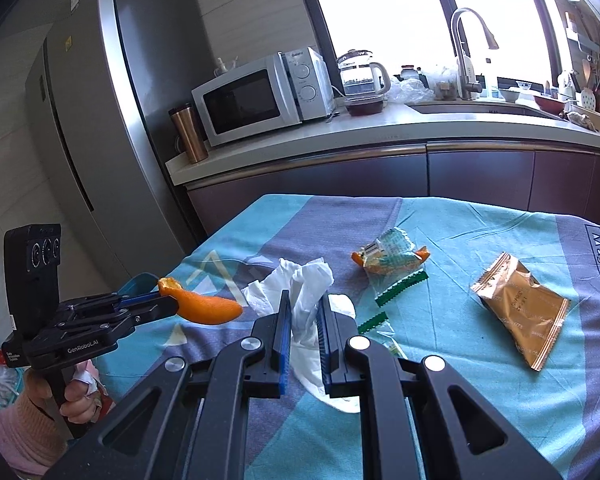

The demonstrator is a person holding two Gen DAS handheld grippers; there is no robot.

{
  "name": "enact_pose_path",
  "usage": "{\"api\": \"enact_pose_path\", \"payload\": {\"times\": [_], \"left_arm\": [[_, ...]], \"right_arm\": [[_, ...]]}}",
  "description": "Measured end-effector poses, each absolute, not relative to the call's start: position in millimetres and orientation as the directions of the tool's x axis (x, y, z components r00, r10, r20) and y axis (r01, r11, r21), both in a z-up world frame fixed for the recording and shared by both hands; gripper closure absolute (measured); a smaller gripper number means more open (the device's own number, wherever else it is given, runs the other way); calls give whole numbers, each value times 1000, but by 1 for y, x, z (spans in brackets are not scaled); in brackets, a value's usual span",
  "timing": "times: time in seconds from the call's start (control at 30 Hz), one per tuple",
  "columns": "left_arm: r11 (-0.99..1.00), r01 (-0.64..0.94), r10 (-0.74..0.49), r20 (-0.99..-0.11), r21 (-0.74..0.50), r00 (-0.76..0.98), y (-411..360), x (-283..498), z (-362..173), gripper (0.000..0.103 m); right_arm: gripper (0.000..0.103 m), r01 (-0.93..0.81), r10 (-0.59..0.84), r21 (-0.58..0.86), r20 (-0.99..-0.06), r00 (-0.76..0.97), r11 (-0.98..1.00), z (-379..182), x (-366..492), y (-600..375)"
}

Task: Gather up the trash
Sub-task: 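Carry the orange peel and tissue over to the teal bin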

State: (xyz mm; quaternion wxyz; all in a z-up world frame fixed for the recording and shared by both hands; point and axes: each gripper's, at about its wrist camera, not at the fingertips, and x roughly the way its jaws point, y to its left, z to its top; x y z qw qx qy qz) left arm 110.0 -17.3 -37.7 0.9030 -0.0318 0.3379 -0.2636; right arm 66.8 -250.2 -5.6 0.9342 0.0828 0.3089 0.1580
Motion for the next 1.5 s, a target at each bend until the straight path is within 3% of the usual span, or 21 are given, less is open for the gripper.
{"api": "enact_pose_path", "payload": {"times": [0.97, 1.5], "left_arm": [[922, 308, -387, -541, -235, 746, 92, 64, -16, 87], [958, 159, -265, -520, -240, 812, 170, 41, -6, 87]], "right_arm": [[92, -457, 534, 283, -537, 653, 843, 2, 81, -146], [92, -600, 643, 284, -535, 548, 748, 9, 99, -64]]}}
